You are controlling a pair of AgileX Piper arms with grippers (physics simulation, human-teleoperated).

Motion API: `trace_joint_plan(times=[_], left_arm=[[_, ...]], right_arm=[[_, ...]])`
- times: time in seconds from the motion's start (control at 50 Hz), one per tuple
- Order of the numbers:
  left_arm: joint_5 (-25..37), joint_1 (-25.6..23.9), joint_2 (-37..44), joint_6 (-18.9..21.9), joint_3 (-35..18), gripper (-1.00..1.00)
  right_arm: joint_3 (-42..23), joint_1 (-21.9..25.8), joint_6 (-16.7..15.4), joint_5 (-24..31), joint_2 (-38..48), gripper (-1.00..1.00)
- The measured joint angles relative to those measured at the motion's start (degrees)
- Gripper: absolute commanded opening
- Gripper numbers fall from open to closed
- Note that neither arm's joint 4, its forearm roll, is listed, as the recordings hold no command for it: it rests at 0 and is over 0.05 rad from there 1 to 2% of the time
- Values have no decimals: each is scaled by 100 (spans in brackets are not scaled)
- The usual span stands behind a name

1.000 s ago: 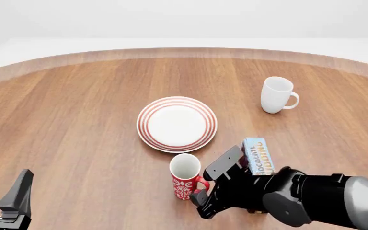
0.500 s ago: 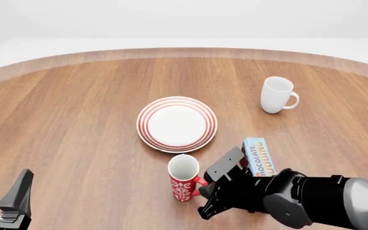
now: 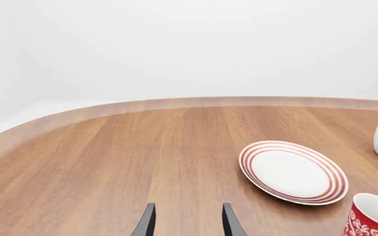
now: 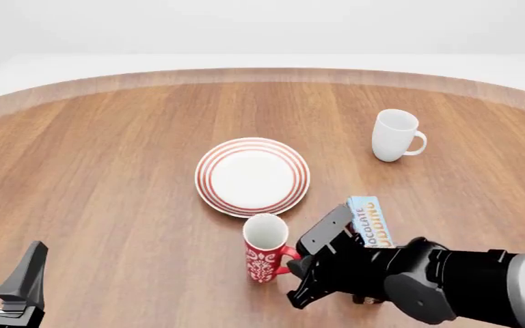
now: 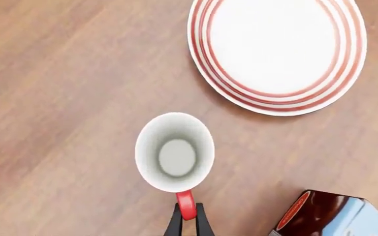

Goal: Pick up the red mug and put it on the plate

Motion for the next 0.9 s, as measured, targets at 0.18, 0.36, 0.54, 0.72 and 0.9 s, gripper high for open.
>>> trace_joint_plan(times=[0.18, 0.36, 0.54, 0.72, 0.9], left_arm=[[0, 0, 0, 0, 0, 100], [0, 0, 0, 0, 0, 100], [0, 0, 0, 0, 0, 100], [0, 0, 0, 0, 0, 100], [0, 0, 0, 0, 0, 100]], right_arm=[[-75, -45, -104, 216, -350, -100], [-217, -130, -239, 498, -682, -100], [-400, -247, -392, 736, -923, -100], [-587, -402, -518, 873, -1056, -100], [-881, -541, -645, 955, -1000, -100]])
